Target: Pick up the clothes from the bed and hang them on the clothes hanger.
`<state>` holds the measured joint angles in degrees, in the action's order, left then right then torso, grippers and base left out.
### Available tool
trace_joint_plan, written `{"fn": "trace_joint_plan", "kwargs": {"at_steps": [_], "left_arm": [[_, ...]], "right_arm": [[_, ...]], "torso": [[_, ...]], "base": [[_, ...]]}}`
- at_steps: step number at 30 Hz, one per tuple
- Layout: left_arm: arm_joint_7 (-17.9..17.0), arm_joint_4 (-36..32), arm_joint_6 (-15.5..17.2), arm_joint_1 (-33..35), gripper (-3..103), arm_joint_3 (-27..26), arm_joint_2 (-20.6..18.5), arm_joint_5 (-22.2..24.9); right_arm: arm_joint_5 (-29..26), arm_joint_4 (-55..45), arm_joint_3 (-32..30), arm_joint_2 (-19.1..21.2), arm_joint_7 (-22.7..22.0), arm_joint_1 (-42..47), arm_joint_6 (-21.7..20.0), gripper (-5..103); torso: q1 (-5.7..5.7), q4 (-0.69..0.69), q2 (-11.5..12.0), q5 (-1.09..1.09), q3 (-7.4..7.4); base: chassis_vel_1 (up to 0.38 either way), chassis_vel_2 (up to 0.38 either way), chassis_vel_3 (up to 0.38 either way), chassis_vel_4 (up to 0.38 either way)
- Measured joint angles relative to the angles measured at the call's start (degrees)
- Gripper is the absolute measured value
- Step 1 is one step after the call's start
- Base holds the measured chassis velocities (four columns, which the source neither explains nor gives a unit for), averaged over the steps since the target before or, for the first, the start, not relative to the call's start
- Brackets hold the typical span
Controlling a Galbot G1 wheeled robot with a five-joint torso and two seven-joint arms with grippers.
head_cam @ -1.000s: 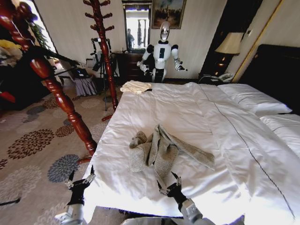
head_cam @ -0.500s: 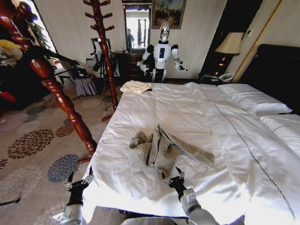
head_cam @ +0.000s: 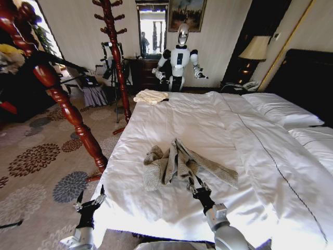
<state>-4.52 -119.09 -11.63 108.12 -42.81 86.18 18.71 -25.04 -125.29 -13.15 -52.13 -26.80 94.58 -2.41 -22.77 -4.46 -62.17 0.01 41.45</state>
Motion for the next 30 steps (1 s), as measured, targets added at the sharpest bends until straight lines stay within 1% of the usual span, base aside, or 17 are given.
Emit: {"fn": "trace_joint_plan", "kwargs": {"at_steps": [1,2,4,5,7,8,13,15,16,18,19,20,21,23,24,27,30], "left_arm": [[0.0,0.0,0.0,0.0,100,0.0,-0.1,0.1],[0.0,0.0,0.0,-0.1,100,-0.1,-0.1,0.1],[0.0,0.0,0.0,-0.2,100,-0.1,-0.2,0.2],[0.0,0.0,0.0,-0.2,100,-0.1,-0.2,0.2],[0.0,0.0,0.0,-0.3,100,-0.1,-0.3,0.3],[0.0,0.0,0.0,-0.3,100,-0.1,-0.3,0.4],[0.0,0.0,0.0,-0.5,100,-0.1,-0.6,0.9],[0.0,0.1,0.0,-0.8,100,-0.2,-0.9,1.3],[0.0,0.1,0.0,-0.8,100,-0.2,-0.9,1.3],[0.0,0.3,0.0,-1.0,100,-0.2,-0.9,1.4],[0.0,0.4,0.0,-1.2,100,-0.1,-0.9,1.5],[0.0,0.5,0.0,-1.4,100,-0.1,-0.9,1.5],[0.0,0.5,0.0,-1.4,100,-0.1,-0.9,1.5],[0.0,0.8,0.0,-1.6,100,0.0,-0.9,1.6],[0.0,1.0,0.0,-1.8,100,0.1,-1.0,1.7],[0.0,1.3,0.0,-2.1,100,0.2,-1.1,1.7],[0.0,1.4,0.0,-2.4,100,0.4,-1.1,1.7]], "right_arm": [[-1.3,-0.1,-1.0,0.0,-0.1,-0.1,0.3,21],[-2.1,-0.3,-1.8,0.1,-0.1,-0.1,0.6,21],[-3.7,-0.8,-4.6,0.5,0.0,0.1,1.9,10],[-3.7,-0.8,-4.6,0.5,0.0,0.1,1.9,10],[-4.6,-1.2,-6.6,0.8,0.0,0.6,2.5,2],[-5.2,-1.6,-7.5,0.9,-0.1,0.8,2.7,1],[-9.2,-4.5,-12.0,1.0,-1.4,1.3,2.4,0],[-12.8,-7.9,-17.9,0.8,-3.6,1.7,0.0,0],[-12.8,-7.9,-17.9,0.8,-3.6,1.7,0.0,0],[-14.9,-10.1,-21.2,0.6,-5.4,2.3,-1.6,0],[-19.1,-13.6,-25.8,0.1,-8.0,3.2,-3.6,0],[-21.4,-15.4,-28.0,-0.1,-9.1,3.6,-4.4,0],[-21.4,-15.4,-28.0,-0.1,-9.1,3.6,-4.4,0],[-26.5,-17.9,-33.1,-0.5,-11.4,4.3,-6.1,0],[-28.8,-18.3,-35.5,-0.8,-12.8,4.4,-7.1,0],[-30.4,-18.4,-37.4,-1.3,-14.3,4.5,-8.3,0],[-29.1,-17.1,-36.4,-1.6,-15.6,4.5,-8.7,0]], "torso": [[0.0,0.0,0.0,0.0,0.0],[0.0,0.0,0.0,0.01,0.0],[0.0,0.0,0.0,0.0,0.0],[0.0,0.0,0.0,0.0,0.0],[0.0,0.0,0.0,0.0,0.0],[0.0,0.0,0.0,0.0,0.0],[0.0,0.0,0.0,0.0,0.0],[0.0,0.01,0.0,0.0,0.0],[0.0,0.01,0.0,0.0,0.0],[0.0,0.0,0.0,0.0,0.0],[0.0,0.0,0.0,0.0,0.0],[0.0,0.0,0.0,0.0,0.0],[0.0,0.0,0.0,0.0,0.0],[0.0,0.0,0.0,-0.04,-0.01],[0.0,-0.01,0.0,-0.01,-0.01],[0.0,-0.01,0.0,0.0,0.0],[0.0,0.0,0.0,-0.04,-0.01]], "base": [[0.0,0.0,0.0,0.0],[0.0,0.0,0.0,0.0],[0.0,0.0,0.0,0.0],[0.0,0.0,0.0,0.0],[0.0,0.0,0.0,0.0],[0.0,0.0,0.0,0.0],[0.0,0.0,0.0,0.0],[0.0,0.0,0.0,0.0],[0.0,0.0,0.0,0.0],[0.0,0.0,0.0,0.0],[0.0,0.0,0.0,0.0],[0.0,0.0,0.0,0.0],[0.0,0.0,0.0,0.0],[0.0,0.0,0.0,0.0],[0.0,0.0,0.0,0.0],[0.0,0.0,0.0,0.0],[0.0,0.0,0.0,0.0]]}}
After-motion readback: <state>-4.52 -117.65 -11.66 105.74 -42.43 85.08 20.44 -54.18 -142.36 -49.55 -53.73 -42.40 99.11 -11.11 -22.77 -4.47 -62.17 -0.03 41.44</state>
